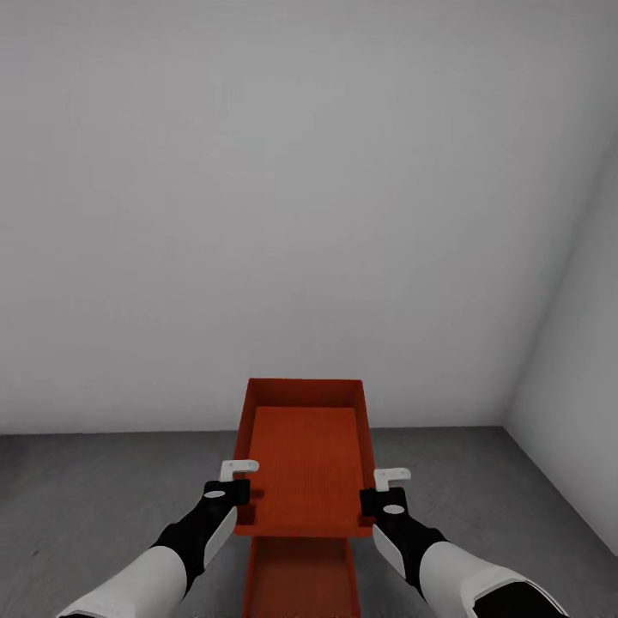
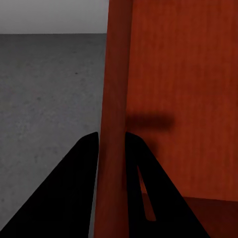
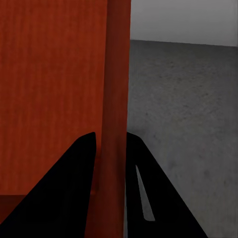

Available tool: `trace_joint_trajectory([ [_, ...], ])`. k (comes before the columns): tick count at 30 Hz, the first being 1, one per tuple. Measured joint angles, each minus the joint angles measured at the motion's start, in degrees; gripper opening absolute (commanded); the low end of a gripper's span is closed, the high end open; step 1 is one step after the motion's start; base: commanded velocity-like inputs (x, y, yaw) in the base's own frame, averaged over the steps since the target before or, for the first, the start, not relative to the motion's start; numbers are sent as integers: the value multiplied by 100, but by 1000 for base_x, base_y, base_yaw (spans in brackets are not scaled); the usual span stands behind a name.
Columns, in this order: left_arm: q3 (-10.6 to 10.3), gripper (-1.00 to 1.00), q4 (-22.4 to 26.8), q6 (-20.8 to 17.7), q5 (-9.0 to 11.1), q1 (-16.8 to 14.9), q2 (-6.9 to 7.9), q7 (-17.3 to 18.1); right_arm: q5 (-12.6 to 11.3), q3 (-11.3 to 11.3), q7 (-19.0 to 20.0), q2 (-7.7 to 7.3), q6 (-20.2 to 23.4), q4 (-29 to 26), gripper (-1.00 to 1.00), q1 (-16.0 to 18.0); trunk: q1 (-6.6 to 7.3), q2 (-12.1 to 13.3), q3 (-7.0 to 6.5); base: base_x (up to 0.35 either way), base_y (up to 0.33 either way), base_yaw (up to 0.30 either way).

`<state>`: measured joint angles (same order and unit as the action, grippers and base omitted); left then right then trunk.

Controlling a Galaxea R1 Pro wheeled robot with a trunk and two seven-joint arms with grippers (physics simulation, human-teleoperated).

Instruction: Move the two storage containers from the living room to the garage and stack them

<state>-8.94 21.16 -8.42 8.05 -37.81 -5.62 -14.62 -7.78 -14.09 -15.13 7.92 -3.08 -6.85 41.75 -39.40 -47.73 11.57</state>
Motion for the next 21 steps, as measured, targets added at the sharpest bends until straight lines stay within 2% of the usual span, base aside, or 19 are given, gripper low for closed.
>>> trace_joint_trajectory([
  [21, 6, -100, 1, -1, -7, 0, 6, 12, -2, -3, -11, 7, 0, 0, -100, 0, 0, 0, 195, 0, 0, 0],
])
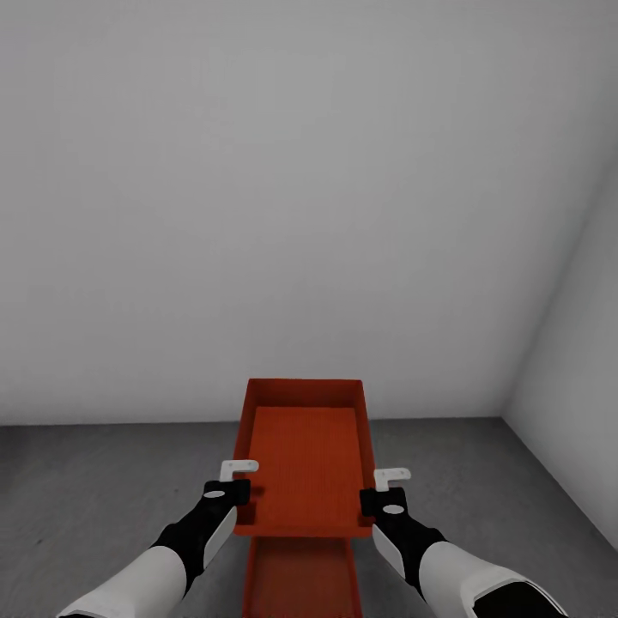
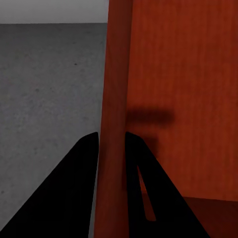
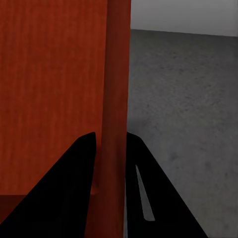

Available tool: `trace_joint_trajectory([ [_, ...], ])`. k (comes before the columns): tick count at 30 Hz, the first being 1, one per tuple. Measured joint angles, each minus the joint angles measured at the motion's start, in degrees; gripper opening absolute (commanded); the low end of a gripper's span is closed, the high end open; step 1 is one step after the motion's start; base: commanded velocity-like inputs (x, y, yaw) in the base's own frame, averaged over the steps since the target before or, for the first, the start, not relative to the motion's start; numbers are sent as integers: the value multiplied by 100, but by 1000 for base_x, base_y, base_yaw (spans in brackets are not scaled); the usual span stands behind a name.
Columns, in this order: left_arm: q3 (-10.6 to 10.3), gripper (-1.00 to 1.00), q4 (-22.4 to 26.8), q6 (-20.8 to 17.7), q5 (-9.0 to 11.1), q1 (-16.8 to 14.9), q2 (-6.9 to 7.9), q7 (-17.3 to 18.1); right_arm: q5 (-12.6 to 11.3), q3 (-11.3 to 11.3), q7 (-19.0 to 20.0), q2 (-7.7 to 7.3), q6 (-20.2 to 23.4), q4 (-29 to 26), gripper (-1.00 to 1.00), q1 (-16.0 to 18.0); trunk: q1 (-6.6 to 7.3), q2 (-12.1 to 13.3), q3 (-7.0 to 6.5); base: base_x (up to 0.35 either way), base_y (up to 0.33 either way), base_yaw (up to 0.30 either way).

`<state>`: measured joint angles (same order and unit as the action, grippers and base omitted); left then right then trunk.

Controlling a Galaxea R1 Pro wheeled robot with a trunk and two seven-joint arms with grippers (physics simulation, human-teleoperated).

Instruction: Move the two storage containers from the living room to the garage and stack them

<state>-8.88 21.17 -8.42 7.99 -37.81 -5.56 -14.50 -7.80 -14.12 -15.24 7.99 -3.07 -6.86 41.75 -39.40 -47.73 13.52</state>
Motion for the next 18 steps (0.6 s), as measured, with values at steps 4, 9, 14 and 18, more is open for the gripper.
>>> trace_joint_trajectory([
  [4, 0, -100, -2, 2, 1, 0, 0, 1, 3, 2, 0, 0, 0, 0, -100, 0, 0, 0, 37, 0, 0, 0],
  [9, 0, -100, -1, 2, 1, 0, 0, 1, 3, 1, 0, 0, 0, 0, -100, 0, 0, 0, 83, 0, 0, 0],
  [14, 1, -100, -1, 1, 0, 0, 0, 1, 3, 2, 0, 0, 0, 0, -100, 0, 0, 0, 130, 0, 0, 0],
  [18, 1, -100, 2, -2, -1, 0, 0, 0, 2, 2, 0, 0, 0, 0, -100, 0, 0, 0, 167, 0, 0, 0],
])
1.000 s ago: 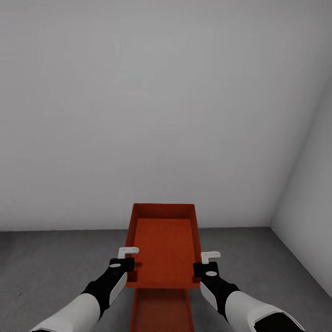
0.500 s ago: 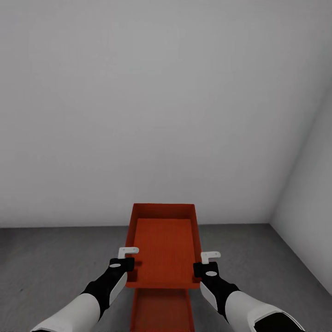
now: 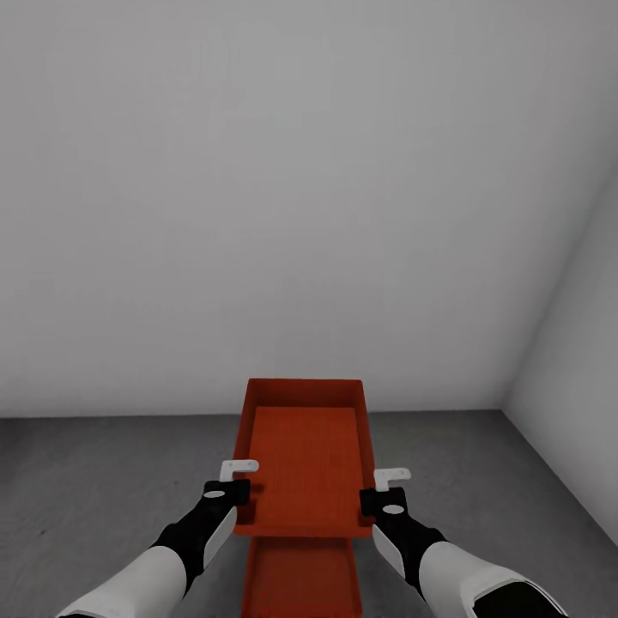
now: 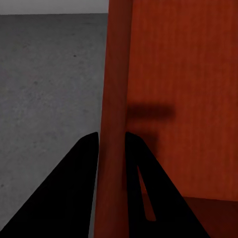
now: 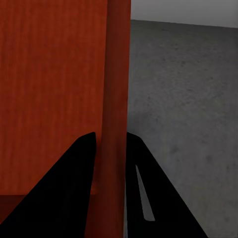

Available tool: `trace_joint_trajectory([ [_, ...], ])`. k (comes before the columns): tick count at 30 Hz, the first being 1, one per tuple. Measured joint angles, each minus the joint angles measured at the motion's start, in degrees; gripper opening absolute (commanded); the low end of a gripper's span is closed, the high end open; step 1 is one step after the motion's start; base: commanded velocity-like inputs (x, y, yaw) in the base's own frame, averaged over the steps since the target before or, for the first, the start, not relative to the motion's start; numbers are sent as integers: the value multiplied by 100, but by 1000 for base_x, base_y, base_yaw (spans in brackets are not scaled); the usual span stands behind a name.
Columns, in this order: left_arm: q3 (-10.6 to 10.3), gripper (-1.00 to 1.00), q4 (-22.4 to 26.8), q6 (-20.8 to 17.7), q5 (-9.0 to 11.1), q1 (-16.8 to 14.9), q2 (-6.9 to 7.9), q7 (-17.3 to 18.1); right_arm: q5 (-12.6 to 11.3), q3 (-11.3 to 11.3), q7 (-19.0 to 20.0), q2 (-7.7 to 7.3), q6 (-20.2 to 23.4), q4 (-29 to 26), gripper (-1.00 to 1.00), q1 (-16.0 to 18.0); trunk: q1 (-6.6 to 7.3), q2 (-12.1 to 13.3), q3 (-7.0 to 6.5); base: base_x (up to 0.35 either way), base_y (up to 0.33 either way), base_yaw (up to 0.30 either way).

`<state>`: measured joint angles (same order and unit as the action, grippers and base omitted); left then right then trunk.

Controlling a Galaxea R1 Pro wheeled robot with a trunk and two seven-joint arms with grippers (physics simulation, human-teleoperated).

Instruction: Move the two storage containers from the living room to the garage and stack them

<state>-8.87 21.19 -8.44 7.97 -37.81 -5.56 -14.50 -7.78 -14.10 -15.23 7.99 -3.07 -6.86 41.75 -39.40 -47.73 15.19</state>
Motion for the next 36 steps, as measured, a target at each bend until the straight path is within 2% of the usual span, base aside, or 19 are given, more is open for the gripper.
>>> trace_joint_trajectory([
  [36, 0, -100, -1, 11, -1, 0, 0, 2, 3, 1, -2, 0, -9, 0, -100, 0, 0, -1, 333, 0, 0, 0],
])
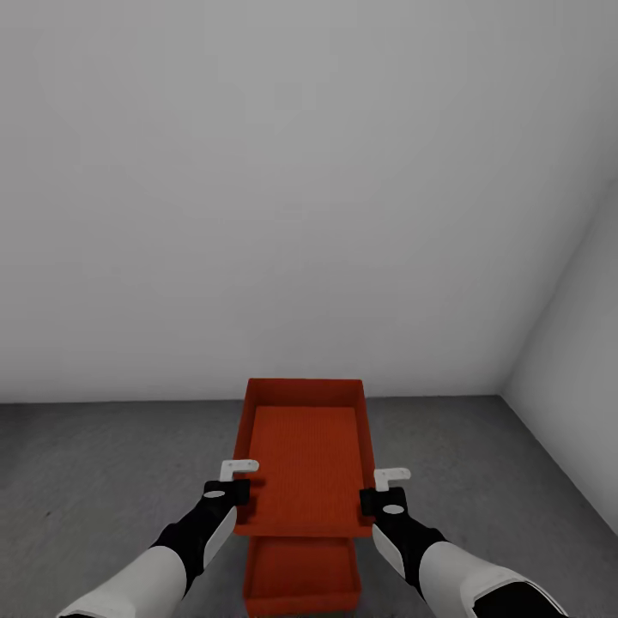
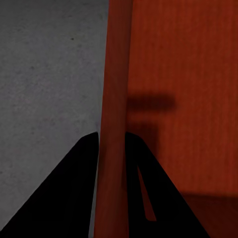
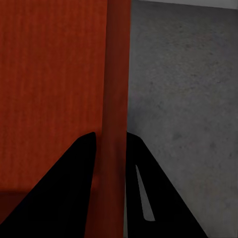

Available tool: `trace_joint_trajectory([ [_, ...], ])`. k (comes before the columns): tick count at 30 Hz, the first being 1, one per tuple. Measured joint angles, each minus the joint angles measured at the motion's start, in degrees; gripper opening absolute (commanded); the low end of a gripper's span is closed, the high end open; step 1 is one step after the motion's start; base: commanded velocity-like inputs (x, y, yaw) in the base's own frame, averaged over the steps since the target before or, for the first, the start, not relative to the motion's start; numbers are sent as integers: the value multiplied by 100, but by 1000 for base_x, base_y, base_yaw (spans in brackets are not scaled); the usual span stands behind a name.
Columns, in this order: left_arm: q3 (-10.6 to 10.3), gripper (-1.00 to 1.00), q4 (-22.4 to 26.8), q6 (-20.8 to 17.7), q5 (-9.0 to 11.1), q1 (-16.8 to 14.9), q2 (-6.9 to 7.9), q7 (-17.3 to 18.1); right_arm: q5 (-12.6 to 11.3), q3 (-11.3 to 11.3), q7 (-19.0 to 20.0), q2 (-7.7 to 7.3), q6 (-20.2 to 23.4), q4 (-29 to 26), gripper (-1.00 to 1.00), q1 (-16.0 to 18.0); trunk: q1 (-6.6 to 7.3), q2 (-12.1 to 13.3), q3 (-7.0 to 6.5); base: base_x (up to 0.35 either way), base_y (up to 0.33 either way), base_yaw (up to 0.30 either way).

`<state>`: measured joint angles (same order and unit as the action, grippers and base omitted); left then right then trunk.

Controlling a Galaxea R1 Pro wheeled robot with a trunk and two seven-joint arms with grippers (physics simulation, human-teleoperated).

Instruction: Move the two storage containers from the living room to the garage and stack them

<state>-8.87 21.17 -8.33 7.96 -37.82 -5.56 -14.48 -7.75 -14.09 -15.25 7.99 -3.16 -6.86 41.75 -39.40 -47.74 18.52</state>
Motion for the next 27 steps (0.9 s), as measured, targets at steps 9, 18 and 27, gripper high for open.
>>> trace_joint_trajectory([
  [9, 0, -100, 3, -4, -2, 0, 0, -1, 0, 2, 1, 0, 0, 0, -100, 0, 0, 0, 83, 0, 0, 0],
  [18, 0, -100, 2, -2, -1, 0, 0, 0, 0, 1, 0, 0, 0, 0, -100, 0, 0, 0, 167, 0, 0, 0],
  [27, -11, -100, 6, -3, 7, 0, -6, -15, 1, 6, 12, -7, -5, 0, -100, 0, 0, 0, 250, -1, 0, 0],
])
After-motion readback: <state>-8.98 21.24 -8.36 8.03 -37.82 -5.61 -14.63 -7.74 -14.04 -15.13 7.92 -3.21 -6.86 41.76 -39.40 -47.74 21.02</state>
